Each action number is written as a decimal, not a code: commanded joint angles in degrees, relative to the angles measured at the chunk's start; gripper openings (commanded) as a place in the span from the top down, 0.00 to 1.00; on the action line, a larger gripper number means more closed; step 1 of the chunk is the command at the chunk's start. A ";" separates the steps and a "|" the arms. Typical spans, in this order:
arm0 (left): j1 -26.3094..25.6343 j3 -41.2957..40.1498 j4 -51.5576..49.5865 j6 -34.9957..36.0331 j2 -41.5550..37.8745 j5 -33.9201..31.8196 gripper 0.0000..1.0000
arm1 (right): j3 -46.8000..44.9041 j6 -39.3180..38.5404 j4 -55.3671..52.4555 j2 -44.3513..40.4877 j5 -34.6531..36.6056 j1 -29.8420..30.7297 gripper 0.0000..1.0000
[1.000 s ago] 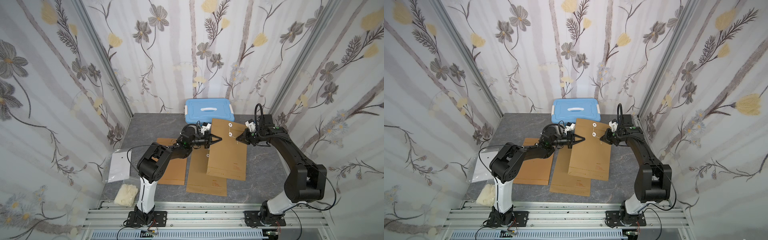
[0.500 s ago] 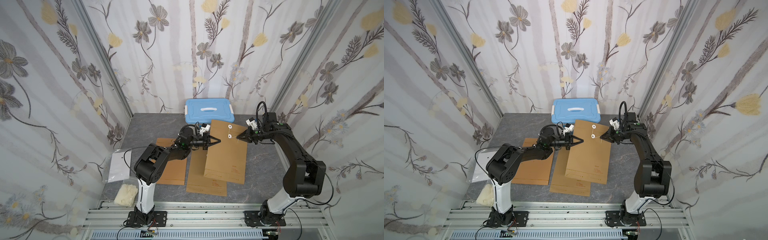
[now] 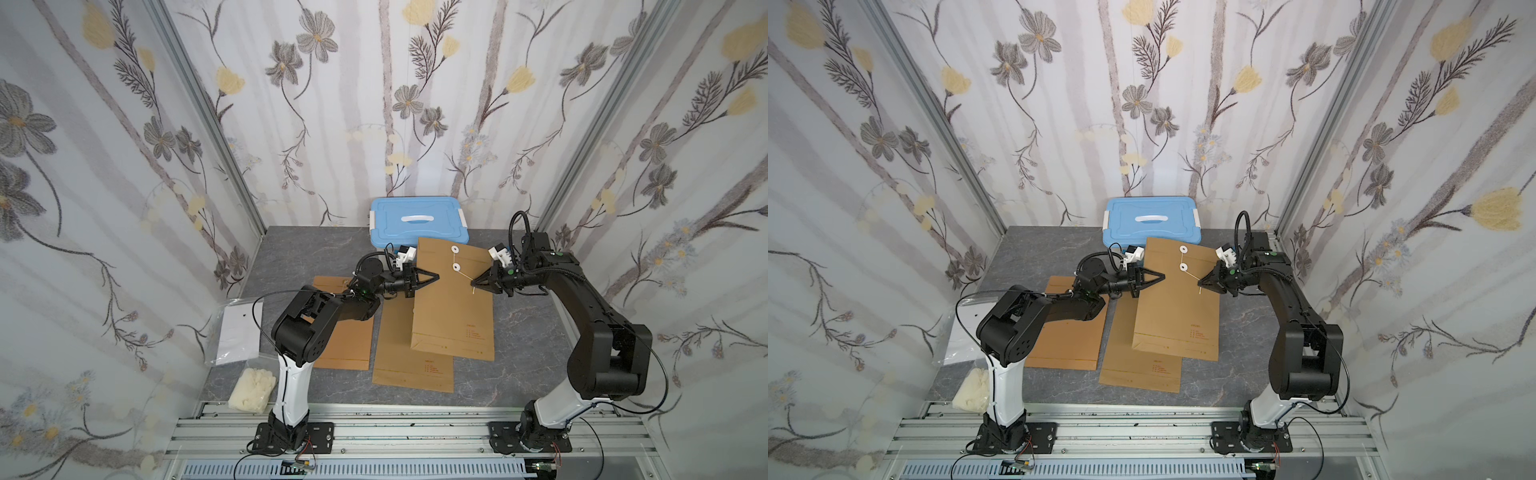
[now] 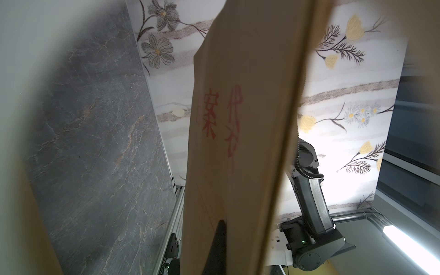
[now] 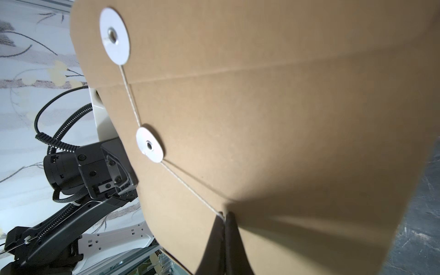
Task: Close the mouth of the file bag
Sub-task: Close the file bag.
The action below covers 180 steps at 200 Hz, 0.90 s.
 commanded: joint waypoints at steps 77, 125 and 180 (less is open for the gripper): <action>0.32 -2.77 2.20 0.74 -1.89 3.41 1.00 | 5.28 -2.17 -2.19 3.10 1.62 -0.68 1.00; -1.04 -2.08 -3.67 4.70 -2.90 7.18 1.00 | 10.14 -1.82 -4.26 4.94 1.93 -0.68 1.00; -3.18 1.16 -29.32 22.72 -6.76 7.33 1.00 | 16.28 -4.98 -12.13 7.03 0.92 0.79 1.00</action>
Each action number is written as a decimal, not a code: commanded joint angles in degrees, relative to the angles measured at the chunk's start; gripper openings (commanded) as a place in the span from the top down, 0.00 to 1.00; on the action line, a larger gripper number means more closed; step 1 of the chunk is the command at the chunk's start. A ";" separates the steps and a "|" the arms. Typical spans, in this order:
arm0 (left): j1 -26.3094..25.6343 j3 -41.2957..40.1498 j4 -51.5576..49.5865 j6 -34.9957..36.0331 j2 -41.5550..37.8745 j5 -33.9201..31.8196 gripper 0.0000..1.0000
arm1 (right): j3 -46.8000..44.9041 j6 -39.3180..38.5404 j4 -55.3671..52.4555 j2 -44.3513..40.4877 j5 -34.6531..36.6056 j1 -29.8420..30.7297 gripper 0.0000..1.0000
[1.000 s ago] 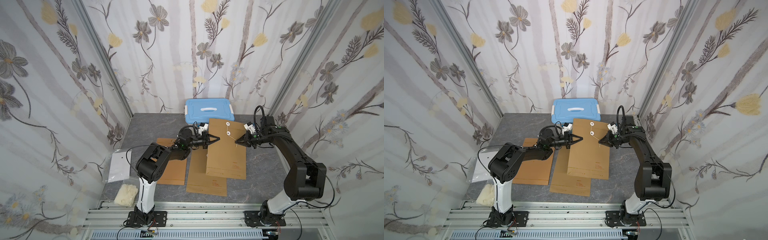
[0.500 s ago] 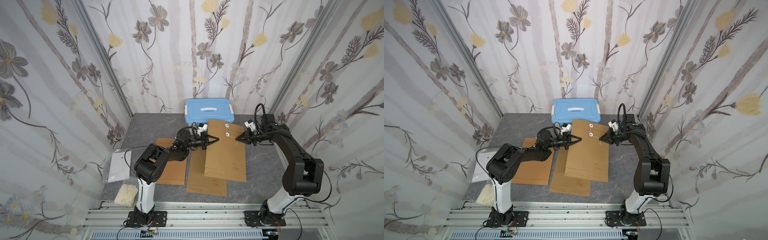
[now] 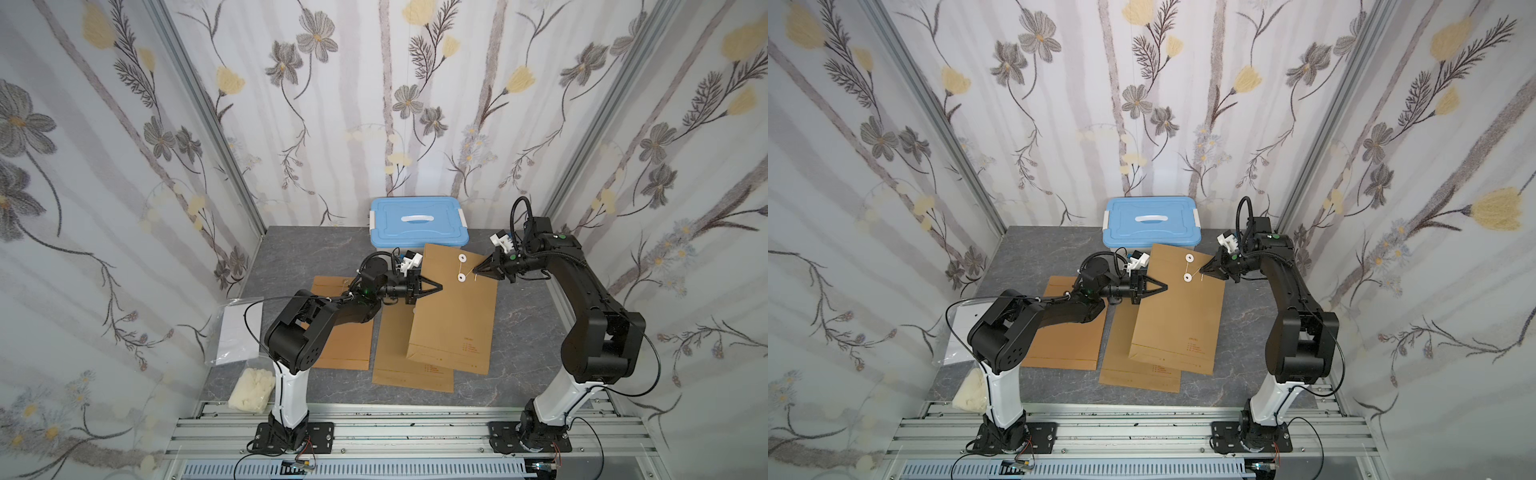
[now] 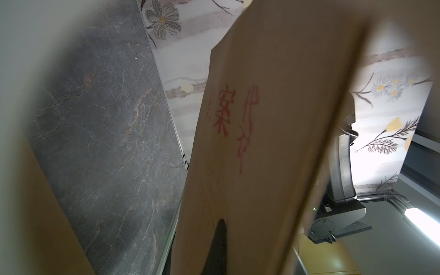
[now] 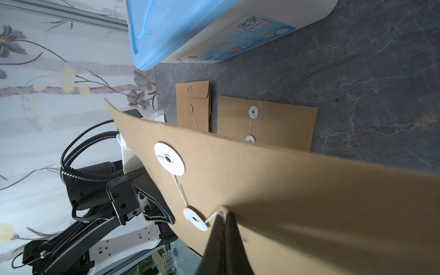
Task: Close the mouth of the file bag
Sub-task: Close the file bag.
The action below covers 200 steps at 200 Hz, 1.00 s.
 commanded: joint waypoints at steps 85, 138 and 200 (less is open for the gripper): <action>-2.51 6.35 -15.02 10.27 -0.05 1.40 1.00 | 3.11 -0.18 -2.75 1.27 4.15 5.89 1.00; -2.56 7.48 -12.61 8.21 0.77 -0.76 1.00 | 1.67 1.66 -1.18 0.56 5.70 8.95 1.00; -2.66 5.61 -6.73 4.15 1.52 -5.71 1.00 | -5.26 3.18 3.29 -2.09 5.49 8.71 1.00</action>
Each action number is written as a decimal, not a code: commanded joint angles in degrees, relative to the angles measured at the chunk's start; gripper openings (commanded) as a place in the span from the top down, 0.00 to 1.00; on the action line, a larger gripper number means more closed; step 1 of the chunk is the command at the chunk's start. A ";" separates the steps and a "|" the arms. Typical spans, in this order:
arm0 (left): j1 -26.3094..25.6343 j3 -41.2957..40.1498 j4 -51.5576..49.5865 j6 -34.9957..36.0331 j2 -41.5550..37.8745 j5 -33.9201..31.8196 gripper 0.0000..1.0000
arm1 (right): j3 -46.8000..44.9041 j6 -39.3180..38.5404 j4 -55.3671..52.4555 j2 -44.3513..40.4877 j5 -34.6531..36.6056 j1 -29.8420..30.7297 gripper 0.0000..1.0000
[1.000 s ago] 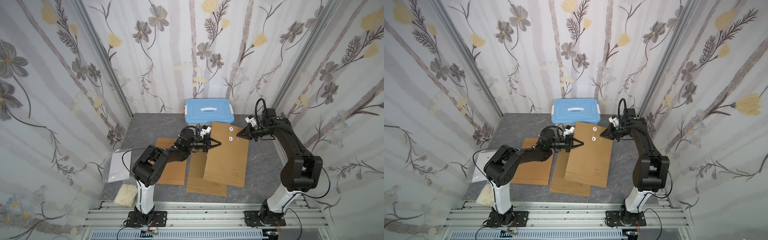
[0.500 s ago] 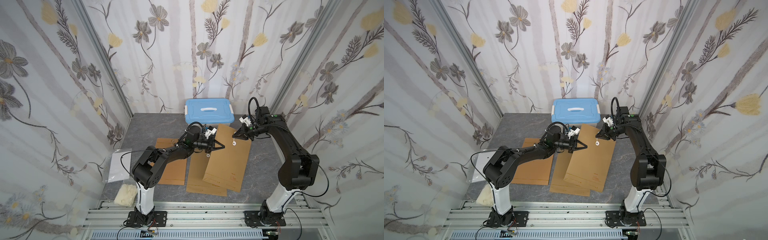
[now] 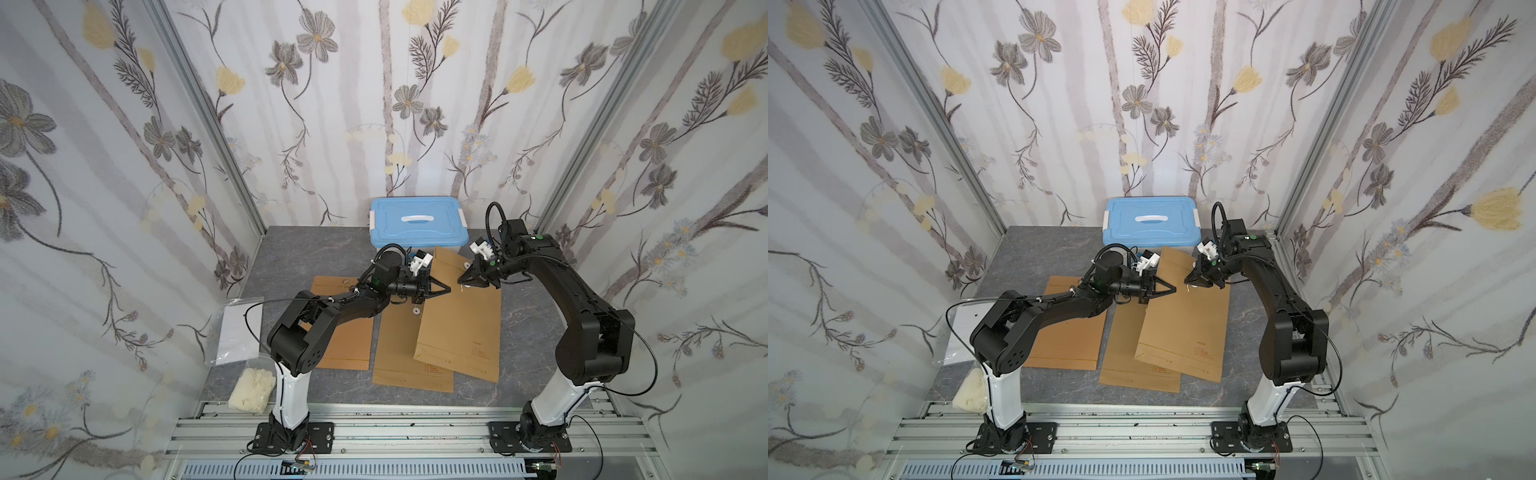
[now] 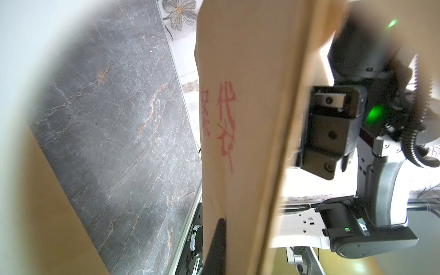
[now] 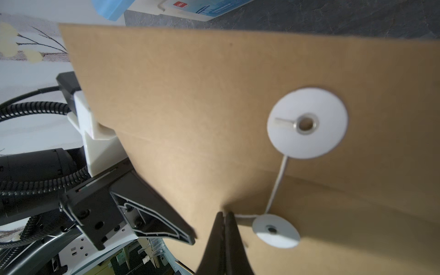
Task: Close the mouth of the file bag
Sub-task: Close the file bag.
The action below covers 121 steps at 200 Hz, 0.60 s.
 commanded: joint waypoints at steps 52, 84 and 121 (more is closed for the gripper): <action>-0.03 -1.56 3.24 -0.70 -0.53 -5.04 1.00 | -7.74 0.75 5.35 -2.62 0.78 -1.75 1.00; -0.54 -2.55 4.68 -1.74 -0.43 -6.78 1.00 | -10.53 0.54 7.22 -2.02 -0.66 -2.10 1.00; -0.83 -2.89 8.14 -3.78 0.88 -7.82 1.00 | -12.56 0.99 8.87 -2.53 -1.42 -1.93 1.00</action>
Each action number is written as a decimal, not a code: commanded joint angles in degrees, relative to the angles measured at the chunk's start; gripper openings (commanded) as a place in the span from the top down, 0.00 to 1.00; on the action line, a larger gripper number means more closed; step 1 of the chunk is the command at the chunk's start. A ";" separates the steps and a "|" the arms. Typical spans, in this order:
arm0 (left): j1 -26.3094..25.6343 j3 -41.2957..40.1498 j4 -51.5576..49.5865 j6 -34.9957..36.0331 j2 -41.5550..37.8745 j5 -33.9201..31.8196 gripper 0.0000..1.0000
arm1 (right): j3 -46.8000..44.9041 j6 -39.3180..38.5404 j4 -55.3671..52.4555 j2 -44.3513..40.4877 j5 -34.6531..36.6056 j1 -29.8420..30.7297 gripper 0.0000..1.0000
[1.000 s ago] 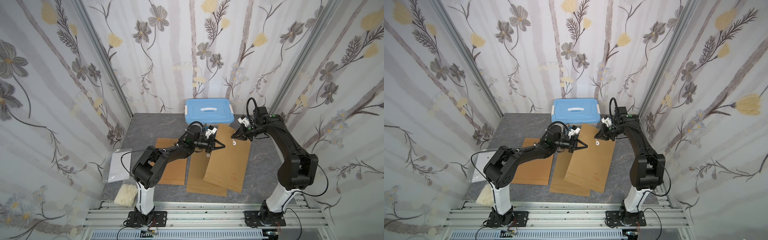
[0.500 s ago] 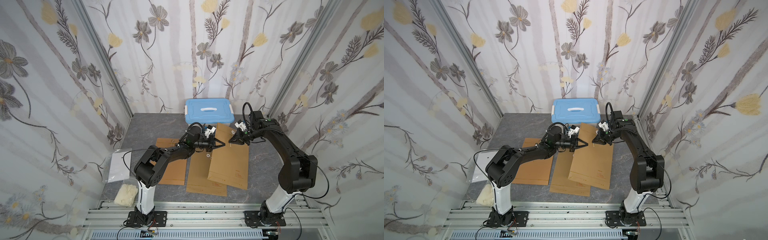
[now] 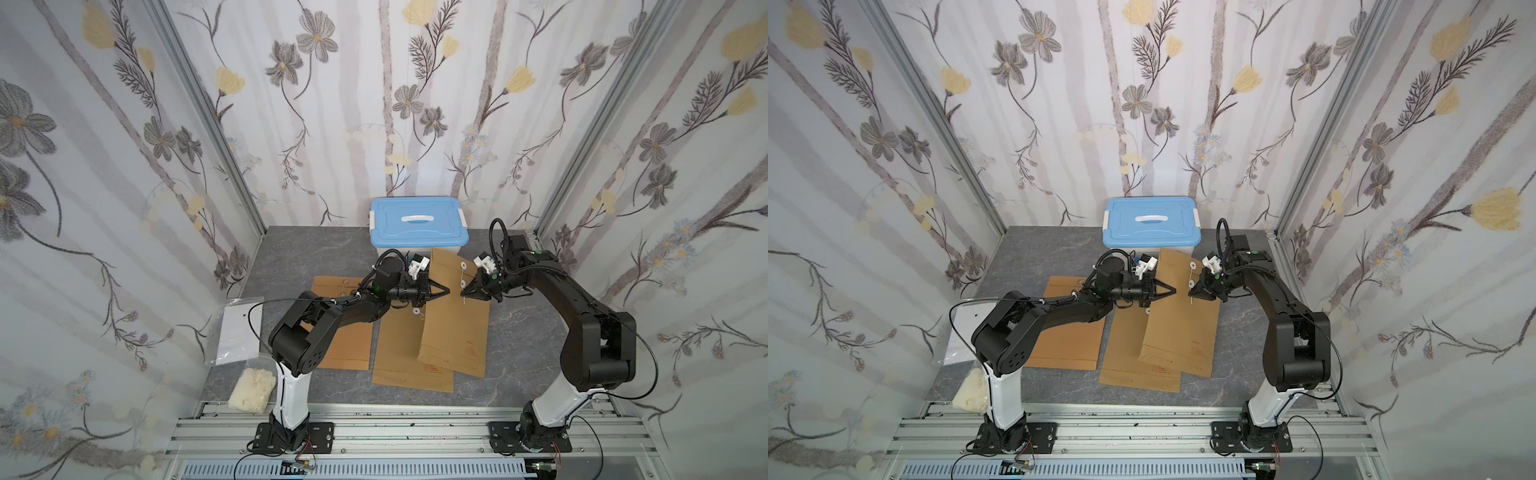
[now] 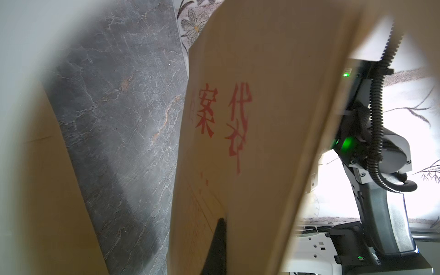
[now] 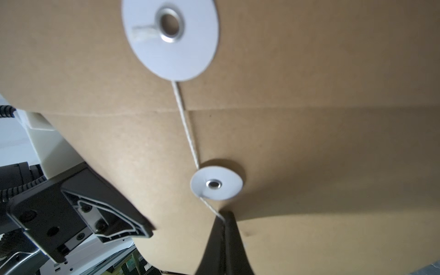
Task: Close the mouth of the file bag
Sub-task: Close the file bag, then place the file bag at the center of the board.
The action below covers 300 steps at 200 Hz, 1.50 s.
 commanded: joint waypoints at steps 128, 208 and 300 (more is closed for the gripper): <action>-0.39 0.69 3.87 -2.77 3.05 -4.05 1.00 | -5.98 -0.69 3.64 -0.86 2.81 -0.24 0.86; -2.12 4.30 -12.64 4.83 5.34 -8.00 1.00 | -11.65 0.35 2.49 -5.05 15.26 -5.12 0.84; -10.01 24.90 -33.27 6.18 18.28 -25.41 0.89 | -20.73 2.16 8.08 -7.99 23.60 -10.02 0.60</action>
